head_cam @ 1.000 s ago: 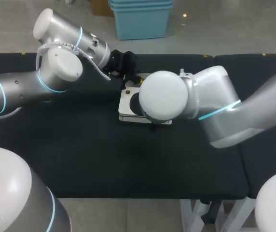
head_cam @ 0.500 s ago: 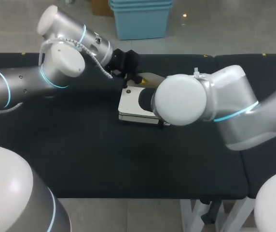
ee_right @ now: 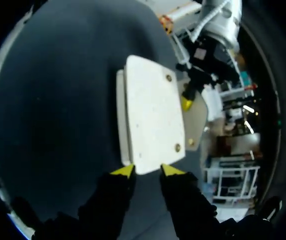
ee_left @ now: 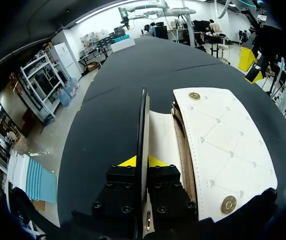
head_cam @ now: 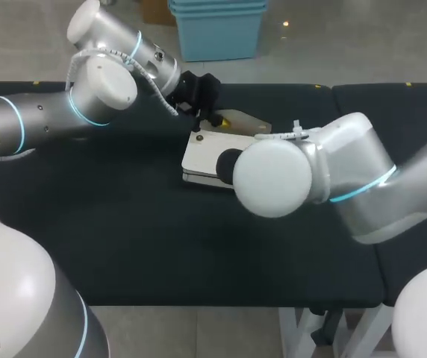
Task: Pick up the bag, open it, inspect its contents, close it, and place it on the opposite side
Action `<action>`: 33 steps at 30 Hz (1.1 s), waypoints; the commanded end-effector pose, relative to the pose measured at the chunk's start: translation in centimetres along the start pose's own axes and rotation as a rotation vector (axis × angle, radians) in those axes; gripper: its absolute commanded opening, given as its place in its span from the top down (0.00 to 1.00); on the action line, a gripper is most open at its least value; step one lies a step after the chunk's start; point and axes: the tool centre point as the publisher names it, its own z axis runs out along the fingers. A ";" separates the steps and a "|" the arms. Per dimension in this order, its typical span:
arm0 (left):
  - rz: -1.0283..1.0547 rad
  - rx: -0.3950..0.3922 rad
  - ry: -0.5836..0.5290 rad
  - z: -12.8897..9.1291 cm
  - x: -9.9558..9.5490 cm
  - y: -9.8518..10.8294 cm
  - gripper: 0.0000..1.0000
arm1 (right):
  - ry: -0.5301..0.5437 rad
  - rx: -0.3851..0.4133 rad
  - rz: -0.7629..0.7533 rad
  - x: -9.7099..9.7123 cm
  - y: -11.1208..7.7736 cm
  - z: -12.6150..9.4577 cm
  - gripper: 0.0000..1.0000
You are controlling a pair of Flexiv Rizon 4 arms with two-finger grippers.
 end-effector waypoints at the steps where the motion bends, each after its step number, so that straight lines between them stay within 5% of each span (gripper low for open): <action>1: -0.001 0.006 0.001 0.4 -0.2 0.4 1.00 | -0.103 0.008 -0.005 2.1 0.8 0.4 0.67; 24: 0.077 0.018 -0.004 0.5 0.5 0.2 1.00 | -0.087 -0.025 -0.050 1.7 2.2 4.4 0.67; 33: 0.096 0.012 0.001 0.6 0.5 0.2 1.00 | -0.101 -0.007 -0.041 1.3 2.0 4.8 0.79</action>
